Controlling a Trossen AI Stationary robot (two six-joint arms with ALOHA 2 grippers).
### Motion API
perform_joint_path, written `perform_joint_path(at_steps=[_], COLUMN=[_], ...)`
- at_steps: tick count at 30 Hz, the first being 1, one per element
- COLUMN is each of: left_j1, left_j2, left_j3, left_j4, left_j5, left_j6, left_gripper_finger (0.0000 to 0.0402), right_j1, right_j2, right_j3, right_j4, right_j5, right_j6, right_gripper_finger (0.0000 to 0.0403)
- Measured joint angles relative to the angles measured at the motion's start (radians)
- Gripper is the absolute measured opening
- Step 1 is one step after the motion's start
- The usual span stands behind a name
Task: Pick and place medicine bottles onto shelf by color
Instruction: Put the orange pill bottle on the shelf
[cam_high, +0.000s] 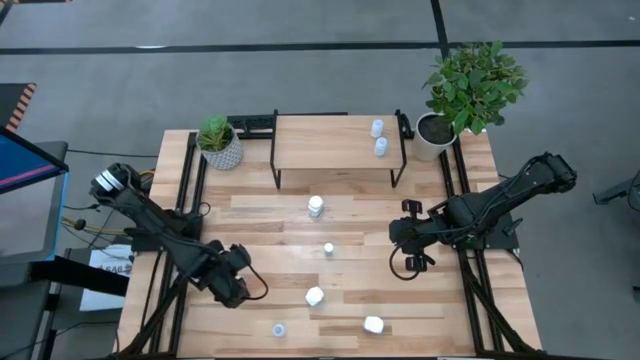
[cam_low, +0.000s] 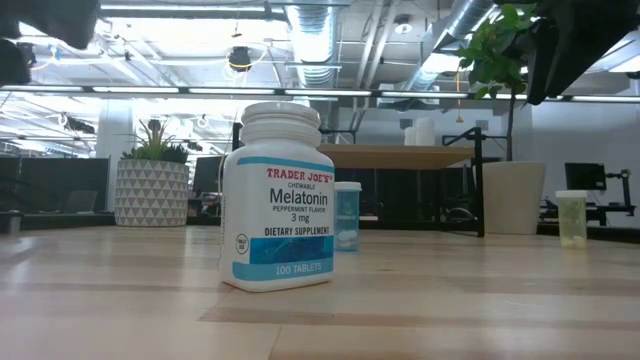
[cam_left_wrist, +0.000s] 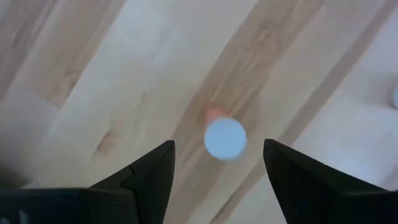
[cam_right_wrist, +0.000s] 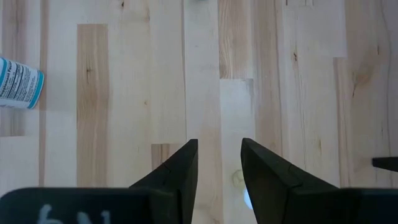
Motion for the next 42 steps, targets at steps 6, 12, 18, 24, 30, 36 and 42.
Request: perform_joint_path(at_steps=[6, 12, 18, 24, 30, 36, 42], left_j1=[0.015, 0.017, 0.017, 0.017, 0.015, 0.021, 0.021], left_j2=[0.010, 0.027, 0.069, 0.087, 0.113, 0.109, 0.109], left_j3=[0.000, 0.000, 0.000, 0.000, 0.000, 0.000, 0.000], left_j4=[0.023, 0.049, 0.043, 0.054, 0.049, 0.047, 0.046], left_j5=[0.001, -0.008, -0.008, 0.034, 0.037, 0.051, 0.041], left_j6=[0.008, 0.005, 0.013, 0.029, 0.042, 0.057, 0.068], left_gripper_finger=[0.0231, 0.0231, 0.0231, 0.0231, 0.0231, 0.0231, 0.0217], right_j1=[0.000, 0.000, 0.000, 0.001, 0.001, 0.001, 0.001], right_j2=[0.000, 0.000, 0.000, 0.000, 0.000, 0.000, 0.000], right_j3=[0.000, 0.000, 0.000, 0.000, 0.000, 0.000, 0.000], right_j4=[-0.003, -0.004, -0.008, -0.008, -0.008, -0.007, -0.007], right_j5=[-0.002, -0.002, -0.003, -0.003, -0.003, -0.003, -0.003], right_j6=[0.000, 0.000, 0.000, 0.000, 0.000, 0.000, 0.000], right_gripper_finger=[0.0142, 0.0144, 0.0146, 0.0142, 0.0144, 0.0140, 0.0139])
